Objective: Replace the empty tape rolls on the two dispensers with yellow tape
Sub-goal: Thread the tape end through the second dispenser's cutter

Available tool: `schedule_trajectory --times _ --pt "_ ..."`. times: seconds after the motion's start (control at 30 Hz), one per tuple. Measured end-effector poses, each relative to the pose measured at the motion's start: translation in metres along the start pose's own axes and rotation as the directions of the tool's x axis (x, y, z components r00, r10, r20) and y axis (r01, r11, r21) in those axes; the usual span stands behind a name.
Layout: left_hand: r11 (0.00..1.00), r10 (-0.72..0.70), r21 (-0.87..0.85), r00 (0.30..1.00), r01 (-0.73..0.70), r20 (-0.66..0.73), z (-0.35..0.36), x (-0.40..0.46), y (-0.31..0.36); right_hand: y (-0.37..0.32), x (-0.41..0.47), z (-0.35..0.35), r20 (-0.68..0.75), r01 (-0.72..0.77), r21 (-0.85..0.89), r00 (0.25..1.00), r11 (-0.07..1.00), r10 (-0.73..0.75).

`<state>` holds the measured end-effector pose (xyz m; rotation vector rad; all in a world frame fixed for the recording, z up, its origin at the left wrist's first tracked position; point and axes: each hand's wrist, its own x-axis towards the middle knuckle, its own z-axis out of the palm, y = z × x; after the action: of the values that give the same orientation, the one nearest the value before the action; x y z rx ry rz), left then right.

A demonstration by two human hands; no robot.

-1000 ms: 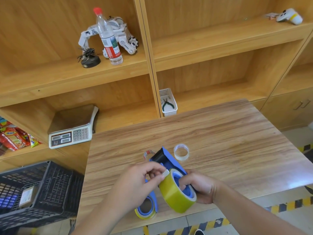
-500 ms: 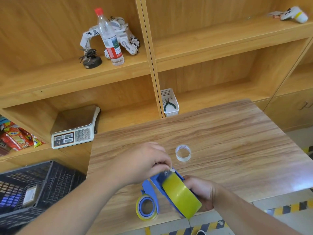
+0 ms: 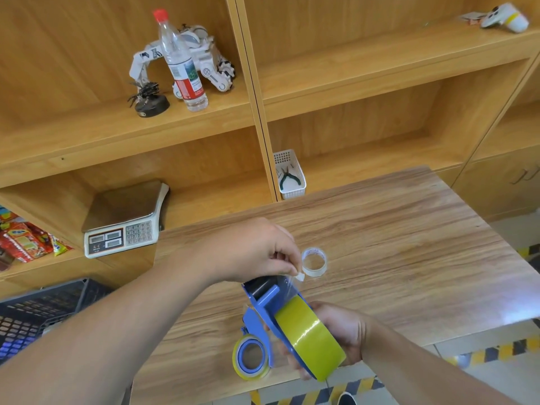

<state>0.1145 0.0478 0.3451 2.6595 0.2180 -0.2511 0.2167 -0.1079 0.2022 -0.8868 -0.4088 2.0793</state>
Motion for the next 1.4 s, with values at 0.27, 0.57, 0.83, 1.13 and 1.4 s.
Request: schedule_trajectory --times 0.27,0.57,0.83,1.13,1.4 --pt "0.987 -0.126 -0.105 0.989 0.117 -0.076 -0.002 -0.002 -0.010 -0.003 -0.009 -0.006 0.023 0.081 0.047 0.996 0.996 -0.082" --pt "0.919 -0.357 -0.213 0.929 0.331 -0.098 -0.015 -0.016 -0.025 -0.003 -0.005 -0.007 -0.110 0.113 -0.073 0.987 0.991 -0.120" --pt "0.884 -0.444 -0.244 0.879 0.398 -0.174 -0.021 -0.027 -0.044 -0.001 -0.003 -0.018 -0.155 0.086 -0.163 0.982 0.983 -0.111" --pt "0.842 -0.469 -0.350 0.877 0.410 -0.102 -0.005 -0.023 -0.057 -0.008 -0.002 -0.011 -0.100 0.056 -0.359 0.990 0.932 -0.098" --pt "0.758 -0.433 -0.479 0.891 0.443 0.139 0.016 -0.013 -0.058 -0.010 0.000 -0.011 -0.061 0.062 -0.391 0.994 0.918 -0.093"
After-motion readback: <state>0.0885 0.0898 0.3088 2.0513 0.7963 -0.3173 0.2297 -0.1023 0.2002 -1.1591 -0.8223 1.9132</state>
